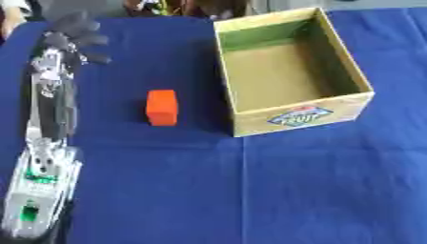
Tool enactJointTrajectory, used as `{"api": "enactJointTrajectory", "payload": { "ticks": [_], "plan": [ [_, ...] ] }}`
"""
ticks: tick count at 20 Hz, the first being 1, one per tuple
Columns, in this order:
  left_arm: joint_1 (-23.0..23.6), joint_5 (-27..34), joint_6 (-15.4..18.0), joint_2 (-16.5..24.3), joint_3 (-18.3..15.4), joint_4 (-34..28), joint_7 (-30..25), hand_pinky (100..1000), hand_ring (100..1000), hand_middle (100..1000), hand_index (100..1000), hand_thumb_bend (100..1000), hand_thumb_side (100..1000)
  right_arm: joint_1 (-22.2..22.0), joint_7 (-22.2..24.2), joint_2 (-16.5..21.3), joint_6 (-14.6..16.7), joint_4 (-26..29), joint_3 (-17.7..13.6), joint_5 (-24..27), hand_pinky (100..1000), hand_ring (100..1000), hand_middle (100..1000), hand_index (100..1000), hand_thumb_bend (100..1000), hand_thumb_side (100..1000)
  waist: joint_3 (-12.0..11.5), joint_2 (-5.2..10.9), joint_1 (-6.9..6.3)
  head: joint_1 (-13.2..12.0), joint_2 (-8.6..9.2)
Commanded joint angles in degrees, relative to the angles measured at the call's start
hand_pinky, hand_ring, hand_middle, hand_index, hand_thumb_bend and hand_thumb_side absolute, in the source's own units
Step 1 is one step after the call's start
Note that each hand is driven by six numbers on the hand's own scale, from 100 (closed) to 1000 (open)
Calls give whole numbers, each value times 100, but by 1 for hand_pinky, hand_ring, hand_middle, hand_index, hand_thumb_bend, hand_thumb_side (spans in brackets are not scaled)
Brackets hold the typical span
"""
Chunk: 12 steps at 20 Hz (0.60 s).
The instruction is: Pick up objects on the table and place them in the box.
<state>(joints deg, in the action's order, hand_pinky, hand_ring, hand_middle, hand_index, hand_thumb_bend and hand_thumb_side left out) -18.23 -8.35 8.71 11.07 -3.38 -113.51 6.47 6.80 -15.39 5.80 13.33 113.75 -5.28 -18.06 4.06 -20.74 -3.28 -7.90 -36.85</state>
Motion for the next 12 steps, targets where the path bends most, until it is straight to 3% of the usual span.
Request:
{"api": "enactJointTrajectory", "payload": {
  "ticks": [1,9,12],
  "plan": [
    [-40,11,7,59,-5,-109,-22,578,698,695,835,100,1000,36,-10,28,-2,84,-13,9,814,954,663,960,100,969,4,92,12,7,83],
    [-35,-4,8,71,-7,-109,-33,578,700,698,834,100,1000,40,0,22,-3,84,-11,-5,814,954,662,960,100,970,-1,76,9,12,92],
    [-67,-151,51,265,-14,-109,-100,581,705,706,843,100,1000,37,4,33,0,84,-6,-14,814,954,662,960,100,970,2,73,-3,11,114]
  ]
}}
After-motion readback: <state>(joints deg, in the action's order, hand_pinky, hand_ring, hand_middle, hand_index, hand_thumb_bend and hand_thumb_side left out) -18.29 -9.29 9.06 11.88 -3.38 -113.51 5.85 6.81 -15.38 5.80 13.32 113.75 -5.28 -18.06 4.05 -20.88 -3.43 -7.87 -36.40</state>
